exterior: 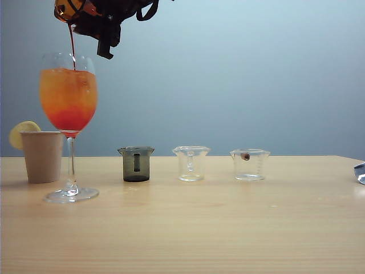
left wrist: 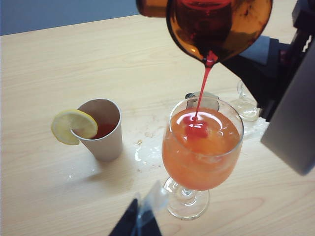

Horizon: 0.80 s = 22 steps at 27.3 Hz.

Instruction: Pick up the fourth measuring cup from the left, pour the grenadine inside into the goblet, and finally put the measuring cup back in its original place.

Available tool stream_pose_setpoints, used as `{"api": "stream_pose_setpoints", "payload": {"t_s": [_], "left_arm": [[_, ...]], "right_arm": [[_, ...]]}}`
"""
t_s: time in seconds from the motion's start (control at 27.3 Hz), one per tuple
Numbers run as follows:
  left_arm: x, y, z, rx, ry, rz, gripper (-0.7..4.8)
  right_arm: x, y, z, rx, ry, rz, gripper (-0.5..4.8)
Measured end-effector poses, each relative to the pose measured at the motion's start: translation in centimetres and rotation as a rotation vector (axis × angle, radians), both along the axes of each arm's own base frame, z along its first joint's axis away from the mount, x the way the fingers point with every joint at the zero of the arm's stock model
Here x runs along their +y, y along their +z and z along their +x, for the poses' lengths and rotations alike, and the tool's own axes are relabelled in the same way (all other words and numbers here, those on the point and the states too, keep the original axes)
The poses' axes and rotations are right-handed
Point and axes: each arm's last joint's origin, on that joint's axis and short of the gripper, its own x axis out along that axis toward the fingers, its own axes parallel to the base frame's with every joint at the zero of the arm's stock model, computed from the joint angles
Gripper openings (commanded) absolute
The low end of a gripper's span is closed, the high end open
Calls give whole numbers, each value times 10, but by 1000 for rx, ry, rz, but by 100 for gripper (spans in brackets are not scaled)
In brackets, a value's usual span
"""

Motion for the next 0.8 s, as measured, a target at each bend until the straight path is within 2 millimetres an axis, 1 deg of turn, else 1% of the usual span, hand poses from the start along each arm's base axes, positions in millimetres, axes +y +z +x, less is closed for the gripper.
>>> {"api": "stream_pose_setpoints", "payload": {"t_s": [0.29,0.8], "left_arm": [[0,0,0,0,-1,0,-4],[0,0,0,0,0,0,-4]], "right_arm": [[5,0,-7,-6,7,-5,156],[5,0,-7,-68,-5,-55,156]]}}
